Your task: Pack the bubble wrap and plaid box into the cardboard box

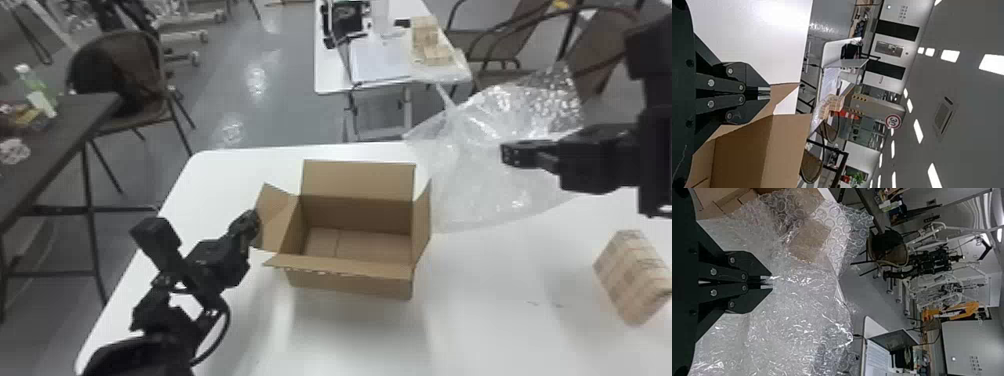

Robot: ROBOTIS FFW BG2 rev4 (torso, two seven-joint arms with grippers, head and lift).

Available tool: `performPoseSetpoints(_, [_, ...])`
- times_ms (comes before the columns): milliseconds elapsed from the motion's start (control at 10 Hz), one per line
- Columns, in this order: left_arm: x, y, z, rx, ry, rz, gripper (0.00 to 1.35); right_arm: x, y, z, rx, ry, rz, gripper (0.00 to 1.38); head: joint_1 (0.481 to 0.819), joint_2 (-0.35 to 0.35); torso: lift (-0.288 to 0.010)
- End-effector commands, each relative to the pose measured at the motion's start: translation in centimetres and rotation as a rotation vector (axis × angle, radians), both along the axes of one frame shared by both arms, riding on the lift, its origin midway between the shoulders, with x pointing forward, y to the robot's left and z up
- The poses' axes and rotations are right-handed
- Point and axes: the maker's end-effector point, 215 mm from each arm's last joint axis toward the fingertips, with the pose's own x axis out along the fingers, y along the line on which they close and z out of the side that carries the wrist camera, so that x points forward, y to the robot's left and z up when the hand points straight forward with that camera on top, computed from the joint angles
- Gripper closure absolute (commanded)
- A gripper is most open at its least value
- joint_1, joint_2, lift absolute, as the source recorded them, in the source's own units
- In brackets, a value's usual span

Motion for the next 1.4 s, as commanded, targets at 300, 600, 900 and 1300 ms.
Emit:
performPoseSetpoints(300, [0.5,-0.7,0.1,0.016,0.005,-0.006,1.21,0.3,3.6,5.6,0.096,-0.091,0.101,1.24,0.667,0.206,-0.121])
performPoseSetpoints(600, [0.6,-0.6,0.2,0.021,0.005,-0.002,1.21,0.3,6.7,6.2,0.172,-0.092,0.177,1.24,0.651,0.225,-0.121])
performPoseSetpoints(900, [0.7,-0.6,0.3,0.022,-0.001,0.002,1.21,-0.6,12.0,2.2,0.322,0.048,0.309,1.24,0.651,0.262,-0.121])
performPoseSetpoints(1300, [0.9,-1.0,0.8,0.015,-0.034,0.059,1.21,-1.7,17.4,-2.0,0.472,0.193,0.429,1.24,0.681,0.335,-0.121])
